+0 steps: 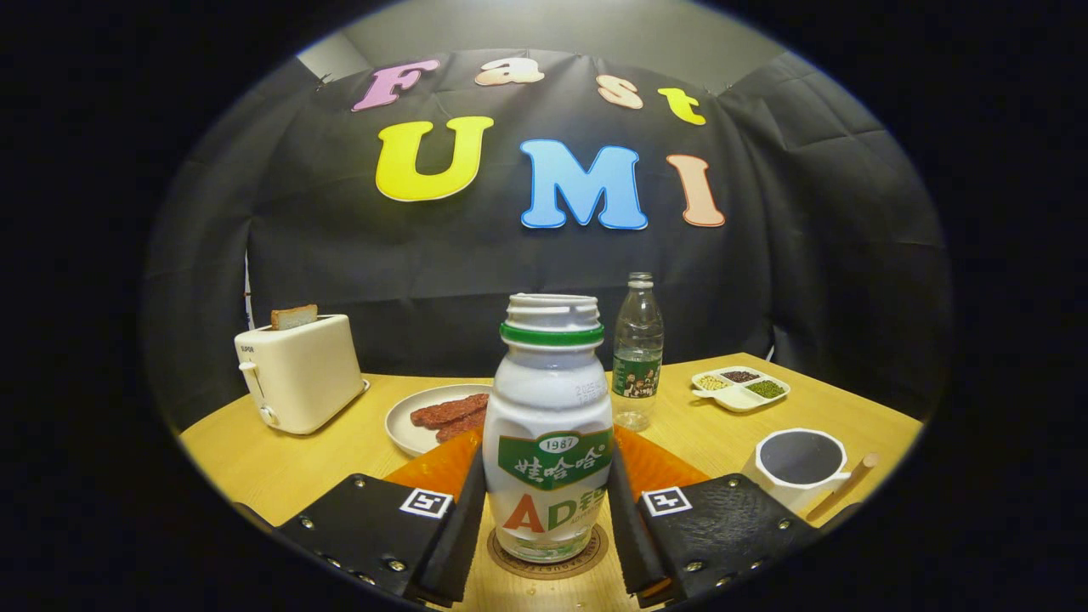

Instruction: Take the bottle from table, then pour the juice into the cup, finally place the bottle on the coaster

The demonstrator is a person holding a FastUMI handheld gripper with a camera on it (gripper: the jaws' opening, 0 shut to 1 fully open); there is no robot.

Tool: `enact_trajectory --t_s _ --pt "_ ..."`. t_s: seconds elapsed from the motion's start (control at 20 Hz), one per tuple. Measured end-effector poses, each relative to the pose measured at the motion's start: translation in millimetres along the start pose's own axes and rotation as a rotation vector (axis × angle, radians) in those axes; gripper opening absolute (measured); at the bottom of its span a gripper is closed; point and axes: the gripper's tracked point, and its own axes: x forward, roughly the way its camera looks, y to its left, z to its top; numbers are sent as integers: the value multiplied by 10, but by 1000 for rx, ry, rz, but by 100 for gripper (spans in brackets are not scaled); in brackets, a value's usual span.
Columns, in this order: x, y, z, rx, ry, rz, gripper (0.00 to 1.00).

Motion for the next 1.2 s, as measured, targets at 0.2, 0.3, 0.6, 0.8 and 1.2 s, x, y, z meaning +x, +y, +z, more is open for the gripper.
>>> enact_trajectory --t_s 0.2,0.3,0.6,0.8,1.2 --pt "19 -11 -40 -31 6 -11 66" --pt "38 0 -74 -23 13 -6 67" --pt "28 -52 -131 -14 26 -37 71" --pt "-76 17 -23 -59 -7 -15 97" --pt "-706 4 778 11 -157 73 97"
